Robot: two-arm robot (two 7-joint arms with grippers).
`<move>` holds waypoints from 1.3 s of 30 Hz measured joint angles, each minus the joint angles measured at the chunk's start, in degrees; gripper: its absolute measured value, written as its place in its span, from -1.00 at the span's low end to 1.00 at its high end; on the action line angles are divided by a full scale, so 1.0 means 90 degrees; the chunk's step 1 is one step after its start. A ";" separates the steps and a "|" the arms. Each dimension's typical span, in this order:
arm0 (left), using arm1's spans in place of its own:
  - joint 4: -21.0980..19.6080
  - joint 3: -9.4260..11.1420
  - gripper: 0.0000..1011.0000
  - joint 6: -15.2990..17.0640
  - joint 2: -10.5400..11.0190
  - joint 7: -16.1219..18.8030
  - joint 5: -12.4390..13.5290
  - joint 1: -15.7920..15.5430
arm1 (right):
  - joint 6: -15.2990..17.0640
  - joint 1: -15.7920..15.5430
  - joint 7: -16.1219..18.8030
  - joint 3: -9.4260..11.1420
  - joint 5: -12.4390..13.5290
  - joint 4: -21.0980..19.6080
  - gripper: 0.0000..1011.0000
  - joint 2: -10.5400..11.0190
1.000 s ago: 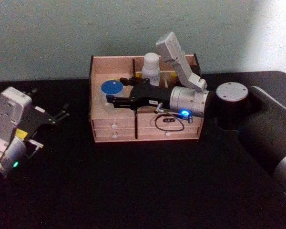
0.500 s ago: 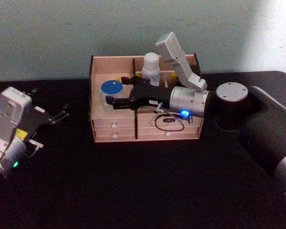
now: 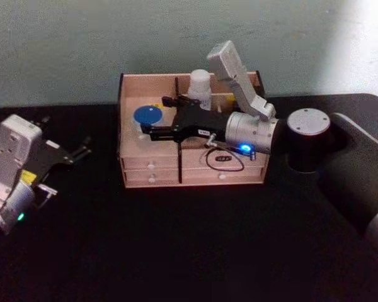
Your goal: Pick up the facial cleanser and watermelon frost from the table and place them into the tiered storage box.
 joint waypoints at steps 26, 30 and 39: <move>0.0000 0.0000 0.98 0.0000 0.0000 0.0000 0.0000 0.0000 | 0.0532 -0.1640 -0.0667 0.0380 0.0497 -0.3067 0.98 0.1273; 0.0000 0.0000 0.98 0.0000 0.0000 0.0000 0.0000 0.0000 | 0.0539 -0.2104 -0.0925 0.0491 0.0553 -0.3610 0.98 0.1602; 0.0000 0.0000 0.98 0.0000 0.0000 0.0000 0.0000 0.0000 | 0.0472 -0.2928 -0.1502 0.0914 0.0580 -0.4454 0.98 0.2103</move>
